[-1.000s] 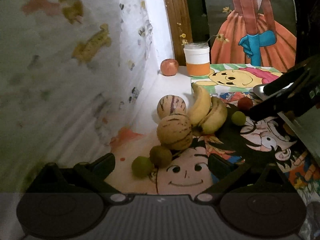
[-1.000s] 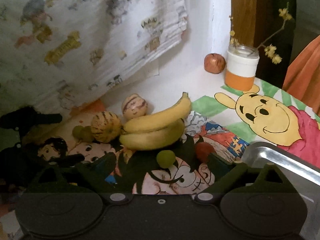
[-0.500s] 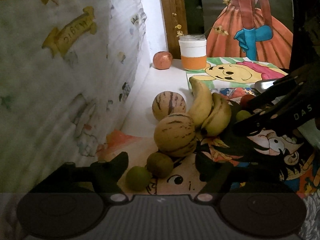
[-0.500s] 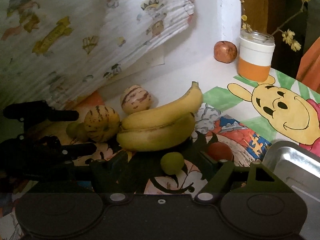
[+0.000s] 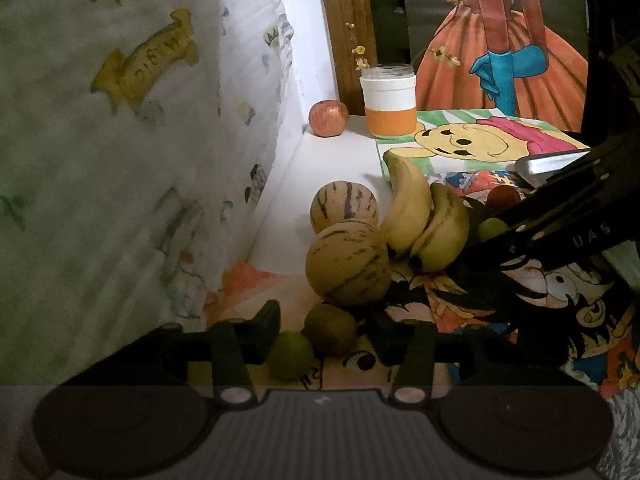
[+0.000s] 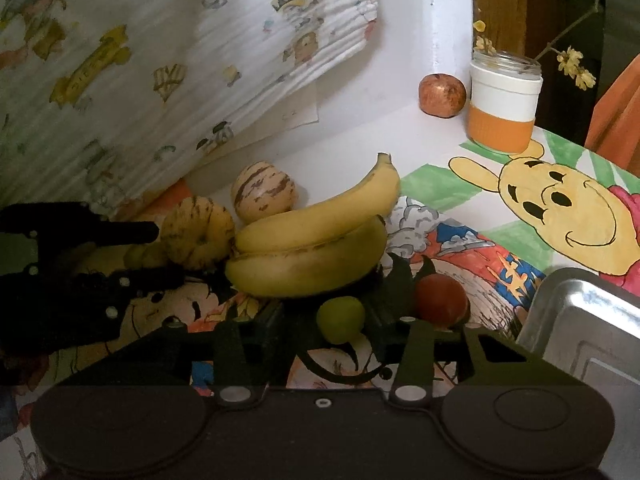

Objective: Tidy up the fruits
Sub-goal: 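Grasp a green grape with the right tool while the left tool grasps a brown round fruit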

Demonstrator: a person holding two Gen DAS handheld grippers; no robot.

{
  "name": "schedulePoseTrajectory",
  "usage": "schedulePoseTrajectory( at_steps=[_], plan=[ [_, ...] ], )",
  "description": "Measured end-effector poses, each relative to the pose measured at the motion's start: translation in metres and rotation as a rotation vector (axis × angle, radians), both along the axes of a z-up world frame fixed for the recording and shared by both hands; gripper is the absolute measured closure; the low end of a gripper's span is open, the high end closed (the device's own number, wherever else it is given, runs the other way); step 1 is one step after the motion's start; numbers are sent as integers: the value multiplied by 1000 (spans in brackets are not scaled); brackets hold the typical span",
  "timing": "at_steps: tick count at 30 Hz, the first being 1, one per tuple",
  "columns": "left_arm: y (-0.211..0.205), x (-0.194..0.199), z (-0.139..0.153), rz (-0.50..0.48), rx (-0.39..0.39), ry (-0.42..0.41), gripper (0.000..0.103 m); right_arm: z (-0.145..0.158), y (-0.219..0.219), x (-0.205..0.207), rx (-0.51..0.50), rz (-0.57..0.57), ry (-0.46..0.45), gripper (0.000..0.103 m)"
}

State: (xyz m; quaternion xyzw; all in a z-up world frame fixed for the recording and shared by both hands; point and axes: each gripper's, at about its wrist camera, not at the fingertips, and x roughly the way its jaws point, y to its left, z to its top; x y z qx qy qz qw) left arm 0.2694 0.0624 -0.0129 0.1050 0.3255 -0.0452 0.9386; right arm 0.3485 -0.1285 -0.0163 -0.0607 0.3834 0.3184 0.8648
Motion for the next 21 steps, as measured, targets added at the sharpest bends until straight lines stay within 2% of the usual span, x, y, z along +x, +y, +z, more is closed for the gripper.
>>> schedulePoseTrajectory(
  at_steps=[4, 21],
  plan=[
    [3, -2, 1, -1, -15, -7, 59, 0, -1, -1, -4, -1, -5, 63],
    [-10, 0, 2, -79, 92, 6, 56, 1, -5, -8, 6, -2, -24, 65]
  ],
)
